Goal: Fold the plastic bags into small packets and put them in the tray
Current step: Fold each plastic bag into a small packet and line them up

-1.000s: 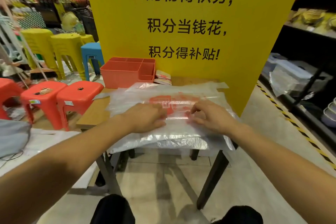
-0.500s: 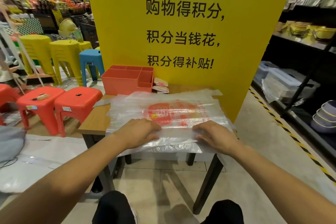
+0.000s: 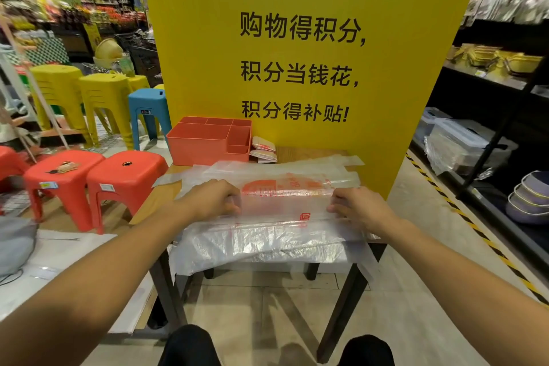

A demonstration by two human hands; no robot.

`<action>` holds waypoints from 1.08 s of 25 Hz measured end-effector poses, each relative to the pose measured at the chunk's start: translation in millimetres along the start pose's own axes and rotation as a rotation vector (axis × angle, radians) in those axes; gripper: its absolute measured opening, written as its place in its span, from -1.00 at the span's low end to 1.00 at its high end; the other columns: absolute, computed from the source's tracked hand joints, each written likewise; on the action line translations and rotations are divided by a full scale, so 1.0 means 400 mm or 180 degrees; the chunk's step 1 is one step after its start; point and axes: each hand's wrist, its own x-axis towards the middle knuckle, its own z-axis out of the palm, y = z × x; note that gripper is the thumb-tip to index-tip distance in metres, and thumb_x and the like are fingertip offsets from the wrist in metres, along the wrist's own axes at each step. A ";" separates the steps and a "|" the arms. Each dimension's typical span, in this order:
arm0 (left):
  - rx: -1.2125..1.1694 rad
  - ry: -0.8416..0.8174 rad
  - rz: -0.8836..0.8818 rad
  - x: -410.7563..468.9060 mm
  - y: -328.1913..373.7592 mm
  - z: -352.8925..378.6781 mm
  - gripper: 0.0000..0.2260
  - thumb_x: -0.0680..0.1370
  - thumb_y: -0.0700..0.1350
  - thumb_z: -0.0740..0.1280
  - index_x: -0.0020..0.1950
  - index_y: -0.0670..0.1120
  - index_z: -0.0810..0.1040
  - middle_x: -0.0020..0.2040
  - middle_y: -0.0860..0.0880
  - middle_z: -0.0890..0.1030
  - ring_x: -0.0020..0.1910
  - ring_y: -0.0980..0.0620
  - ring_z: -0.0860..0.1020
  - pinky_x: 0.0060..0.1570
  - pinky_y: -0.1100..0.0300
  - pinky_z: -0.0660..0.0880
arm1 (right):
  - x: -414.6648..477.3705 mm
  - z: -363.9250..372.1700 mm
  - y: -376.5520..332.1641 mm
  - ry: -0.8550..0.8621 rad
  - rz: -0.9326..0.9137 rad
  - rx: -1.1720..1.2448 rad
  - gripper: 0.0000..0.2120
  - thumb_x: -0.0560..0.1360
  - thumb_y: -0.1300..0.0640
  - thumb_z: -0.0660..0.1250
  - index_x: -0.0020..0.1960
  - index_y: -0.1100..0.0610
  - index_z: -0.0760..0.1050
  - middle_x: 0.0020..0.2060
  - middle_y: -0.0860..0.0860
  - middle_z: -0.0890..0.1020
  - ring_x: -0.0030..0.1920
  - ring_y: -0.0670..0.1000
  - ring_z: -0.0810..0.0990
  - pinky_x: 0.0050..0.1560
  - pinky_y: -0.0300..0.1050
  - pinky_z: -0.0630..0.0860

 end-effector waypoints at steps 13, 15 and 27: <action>-0.1205 -0.0784 -0.0455 -0.008 -0.174 -0.083 -0.95 0.58 -0.22 0.48 0.03 -0.12 0.69 -0.08 -0.08 0.76 -0.05 -0.08 0.74 0.08 -0.02 0.65 | 0.045 0.009 0.051 0.0053 0.0203 -0.0407 -0.91 0.62 -0.07 0.35 0.00 -0.08 0.48 -0.15 -0.11 0.62 -0.15 -0.05 0.57 -0.31 -0.18 0.34; -0.1343 -0.1040 -0.0651 -0.012 -0.225 -0.106 -0.92 0.59 -0.19 0.47 0.07 -0.12 0.67 -0.02 -0.10 0.76 -0.01 -0.09 0.74 0.11 -0.08 0.64 | 0.051 0.015 0.062 0.0052 0.0276 -0.0313 -0.87 0.60 -0.10 0.39 -0.01 -0.10 0.48 -0.15 -0.13 0.61 -0.17 -0.08 0.54 -0.33 -0.23 0.31; 0.0070 0.0270 -0.0095 0.019 -0.133 -0.062 -0.75 0.47 0.21 0.52 -0.14 0.07 0.61 -0.19 0.11 0.64 -0.16 0.11 0.58 -0.17 0.10 0.52 | 0.075 0.082 0.065 0.0640 -0.0258 -0.0293 -0.54 0.47 -0.33 0.40 0.28 -0.15 0.55 0.37 -0.15 0.53 0.41 -0.04 0.42 0.47 0.02 0.25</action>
